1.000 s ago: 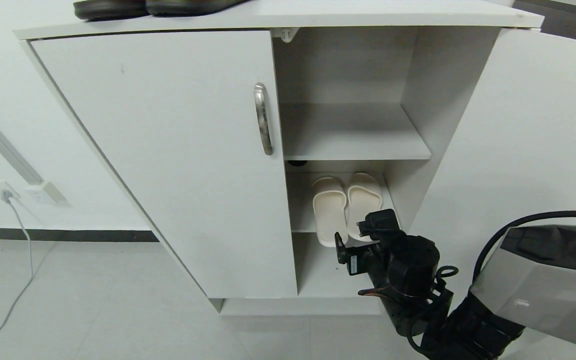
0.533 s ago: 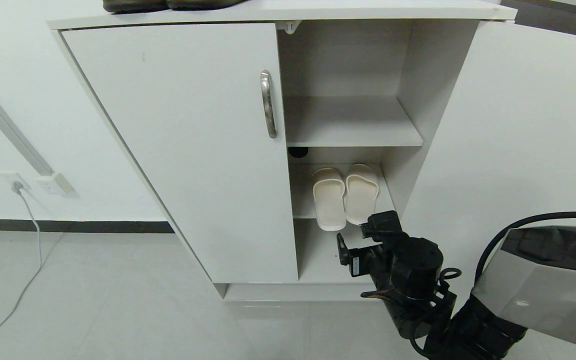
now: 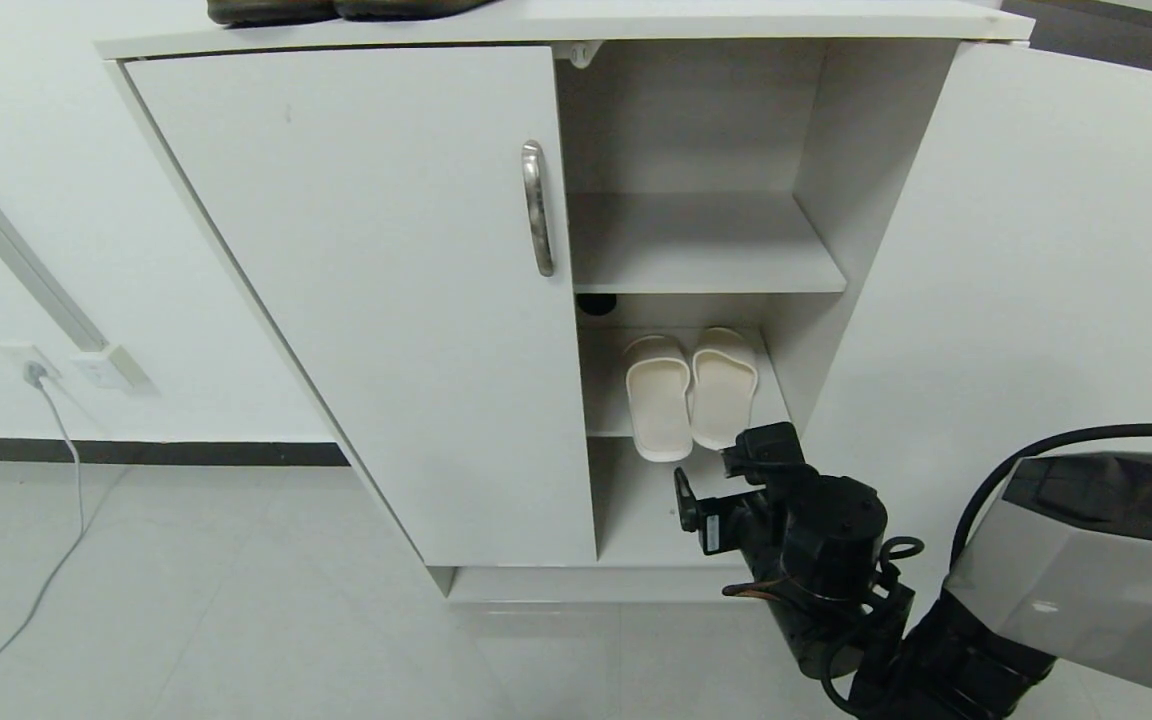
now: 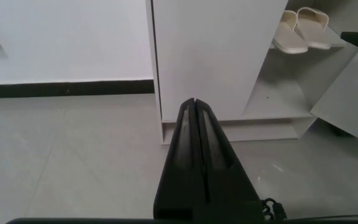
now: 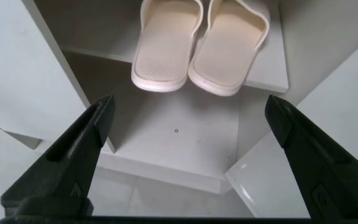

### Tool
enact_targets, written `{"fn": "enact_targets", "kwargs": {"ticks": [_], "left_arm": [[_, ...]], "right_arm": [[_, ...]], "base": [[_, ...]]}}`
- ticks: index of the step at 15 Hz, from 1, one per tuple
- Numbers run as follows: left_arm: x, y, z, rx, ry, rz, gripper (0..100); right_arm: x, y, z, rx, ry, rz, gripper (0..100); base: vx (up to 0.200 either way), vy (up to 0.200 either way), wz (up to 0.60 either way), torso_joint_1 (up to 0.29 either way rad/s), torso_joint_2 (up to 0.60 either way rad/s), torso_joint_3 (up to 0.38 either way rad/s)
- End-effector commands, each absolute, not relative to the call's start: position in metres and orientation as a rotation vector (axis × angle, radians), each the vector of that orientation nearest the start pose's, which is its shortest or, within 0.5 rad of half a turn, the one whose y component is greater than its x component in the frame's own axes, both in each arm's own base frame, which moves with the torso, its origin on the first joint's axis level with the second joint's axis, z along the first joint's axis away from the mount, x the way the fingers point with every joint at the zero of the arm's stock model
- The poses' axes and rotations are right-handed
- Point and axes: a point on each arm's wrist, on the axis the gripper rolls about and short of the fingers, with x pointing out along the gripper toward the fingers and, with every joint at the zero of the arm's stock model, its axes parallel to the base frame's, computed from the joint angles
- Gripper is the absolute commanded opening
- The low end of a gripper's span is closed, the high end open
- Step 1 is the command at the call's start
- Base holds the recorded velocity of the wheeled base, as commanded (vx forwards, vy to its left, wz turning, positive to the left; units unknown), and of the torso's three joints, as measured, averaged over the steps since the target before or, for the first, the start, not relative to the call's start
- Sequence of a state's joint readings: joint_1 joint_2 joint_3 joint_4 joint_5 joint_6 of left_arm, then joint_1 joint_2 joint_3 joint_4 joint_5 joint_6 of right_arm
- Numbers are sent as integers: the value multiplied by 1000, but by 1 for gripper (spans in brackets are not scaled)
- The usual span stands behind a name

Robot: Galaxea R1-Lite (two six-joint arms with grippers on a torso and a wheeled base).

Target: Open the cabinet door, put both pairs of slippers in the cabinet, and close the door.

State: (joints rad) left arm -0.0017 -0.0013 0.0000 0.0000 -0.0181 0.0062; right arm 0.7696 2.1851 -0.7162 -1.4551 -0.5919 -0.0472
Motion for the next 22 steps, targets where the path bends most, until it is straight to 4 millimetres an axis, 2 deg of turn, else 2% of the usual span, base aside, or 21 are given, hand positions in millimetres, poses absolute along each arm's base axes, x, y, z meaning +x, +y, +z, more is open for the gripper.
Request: {"fn": "enact_targets", "kwargs": {"ticks": [1,16,22], "left_arm": [[-23,0,75,8,0,-20,0],[-23,0,75,5,0,-17,0],[-23,0,75,5,0,-18,0]], "right_arm": [[270,245,77,-56,7,178,100],[272,243,75,-62,13,171,100],[273,242,70,-72,25,168,100]], "base": [[0,0,0,0,0,0],[0,0,0,3,3,169],[0,0,0,0,1,13]]}}
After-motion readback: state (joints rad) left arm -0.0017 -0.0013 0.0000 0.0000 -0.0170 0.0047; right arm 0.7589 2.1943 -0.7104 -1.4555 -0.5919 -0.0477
